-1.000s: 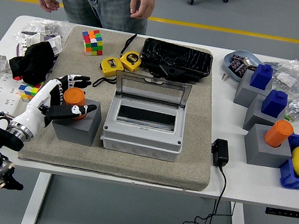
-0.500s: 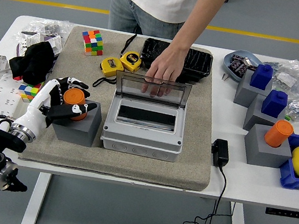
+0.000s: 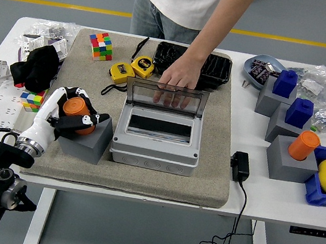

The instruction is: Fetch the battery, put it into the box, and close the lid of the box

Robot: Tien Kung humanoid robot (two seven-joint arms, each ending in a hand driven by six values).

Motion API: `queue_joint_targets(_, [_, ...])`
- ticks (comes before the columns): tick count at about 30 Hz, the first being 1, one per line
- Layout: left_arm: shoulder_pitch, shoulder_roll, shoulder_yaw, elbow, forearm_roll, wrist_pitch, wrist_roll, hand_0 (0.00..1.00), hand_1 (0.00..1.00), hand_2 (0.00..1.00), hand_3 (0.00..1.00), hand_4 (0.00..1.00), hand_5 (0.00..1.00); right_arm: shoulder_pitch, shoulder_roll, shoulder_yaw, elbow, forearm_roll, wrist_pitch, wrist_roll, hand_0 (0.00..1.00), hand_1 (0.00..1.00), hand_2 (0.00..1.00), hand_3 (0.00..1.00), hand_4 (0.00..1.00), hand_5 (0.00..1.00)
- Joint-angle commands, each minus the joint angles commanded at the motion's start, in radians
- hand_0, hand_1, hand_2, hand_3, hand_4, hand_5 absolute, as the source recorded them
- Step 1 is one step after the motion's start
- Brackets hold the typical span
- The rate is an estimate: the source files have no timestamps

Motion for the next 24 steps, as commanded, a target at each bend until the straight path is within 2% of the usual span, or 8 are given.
queue_joint_targets(2, [-0.001, 0.0, 0.003, 0.001, -0.006, 0.016, -0.007, 0.178, 0.251, 0.223, 0.197, 0.998, 0.002, 0.0, 0.0, 0.002, 0.0, -0.001, 0.0, -0.001, 0.958, 0.818, 0.779, 0.793, 0.998, 0.998])
queue_joint_targets(3, [-0.001, 0.0, 0.004, 0.002, -0.008, 0.025, -0.01, 0.121, 0.14, 0.148, 0.158, 0.998, 0.002, 0.0, -0.001, -0.001, 0.0, 0.001, -0.001, 0.0, 0.958, 0.818, 0.779, 0.793, 0.998, 0.998])
queue_joint_targets(7, [-0.004, 0.0, 0.006, 0.004, -0.023, 0.062, -0.023, 0.121, 0.14, 0.148, 0.158, 0.998, 0.002, 0.0, -0.002, -0.001, 0.0, 0.001, -0.001, 0.0, 0.958, 0.818, 0.779, 0.793, 0.998, 0.998])
queue_joint_targets(8, [-0.005, 0.0, 0.006, 0.004, -0.025, 0.066, -0.024, 0.121, 0.14, 0.148, 0.158, 0.998, 0.002, 0.0, -0.002, -0.001, 0.0, 0.002, -0.001, 0.0, 0.958, 0.818, 0.779, 0.793, 0.998, 0.998])
queue_joint_targets(9, [-0.006, 0.001, 0.007, 0.004, -0.028, 0.072, -0.026, 0.09, 0.093, 0.122, 0.126, 0.998, 0.002, 0.0, -0.001, -0.002, 0.0, 0.002, -0.001, 0.0, 0.958, 0.818, 0.779, 0.793, 0.998, 0.998])
queue_joint_targets(14, [-0.009, 0.001, 0.009, 0.003, -0.035, 0.09, -0.03, 0.09, 0.093, 0.122, 0.126, 0.998, 0.002, 0.0, 0.0, -0.012, 0.0, 0.01, 0.0, 0.001, 0.958, 0.818, 0.779, 0.793, 0.998, 0.998])
queue_joint_targets(15, [-0.01, 0.001, 0.011, 0.002, -0.04, 0.094, -0.032, 0.069, 0.063, 0.1, 0.096, 0.998, 0.002, 0.0, 0.0, -0.015, 0.0, 0.012, 0.0, 0.001, 0.958, 0.818, 0.779, 0.793, 0.998, 0.998])
queue_joint_targets(24, [-0.017, 0.0, 0.021, -0.009, -0.09, 0.131, -0.042, 0.061, 0.063, 0.095, 0.085, 0.998, 0.002, -0.001, -0.001, -0.02, 0.0, 0.015, -0.001, 0.0, 0.958, 0.818, 0.779, 0.792, 0.998, 0.998])
